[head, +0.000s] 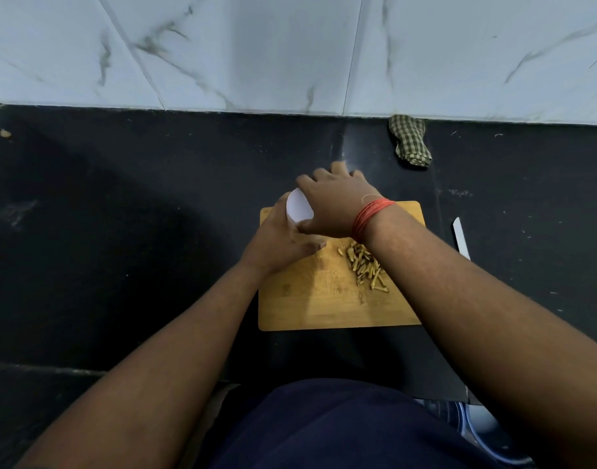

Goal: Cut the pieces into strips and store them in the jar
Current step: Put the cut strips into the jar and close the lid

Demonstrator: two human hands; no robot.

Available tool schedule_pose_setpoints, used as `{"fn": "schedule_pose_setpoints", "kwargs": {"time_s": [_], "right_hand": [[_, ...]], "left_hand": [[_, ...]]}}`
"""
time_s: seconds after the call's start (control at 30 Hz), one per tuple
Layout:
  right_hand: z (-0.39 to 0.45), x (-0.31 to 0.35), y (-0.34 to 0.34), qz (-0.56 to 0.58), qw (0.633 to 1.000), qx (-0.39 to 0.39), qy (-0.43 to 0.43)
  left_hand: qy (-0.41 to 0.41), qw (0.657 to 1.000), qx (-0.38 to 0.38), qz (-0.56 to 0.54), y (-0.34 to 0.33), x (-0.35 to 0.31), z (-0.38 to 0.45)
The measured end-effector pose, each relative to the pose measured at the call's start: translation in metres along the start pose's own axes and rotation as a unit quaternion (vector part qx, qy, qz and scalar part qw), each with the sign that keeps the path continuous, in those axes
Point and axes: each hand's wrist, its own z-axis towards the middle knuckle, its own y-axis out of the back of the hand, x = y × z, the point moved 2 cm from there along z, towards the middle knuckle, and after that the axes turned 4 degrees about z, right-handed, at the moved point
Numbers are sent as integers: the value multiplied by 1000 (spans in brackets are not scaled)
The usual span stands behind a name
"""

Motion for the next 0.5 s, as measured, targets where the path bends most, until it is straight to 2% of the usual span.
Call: {"fn": "schedule_pose_setpoints", "kwargs": {"time_s": [0.2,0.27,0.37,0.43,0.5], "right_hand": [[-3,5,16,123,985,-91,74],[-2,-7,17,180,977,-110,42],[-1,-30,-1,250,961,-102,-54],[-1,-40,-22,309,936,-122,-115],[0,-43,-43,332,921,-149,-136]], "left_hand": [[-30,999,-6,42,3,1,1],[-30,998,-22,41,3,2,-4],[-26,998,-56,22,5,4,-17],[-24,997,-77,11,6,6,-23],[-28,996,-90,4,6,6,-27]]}}
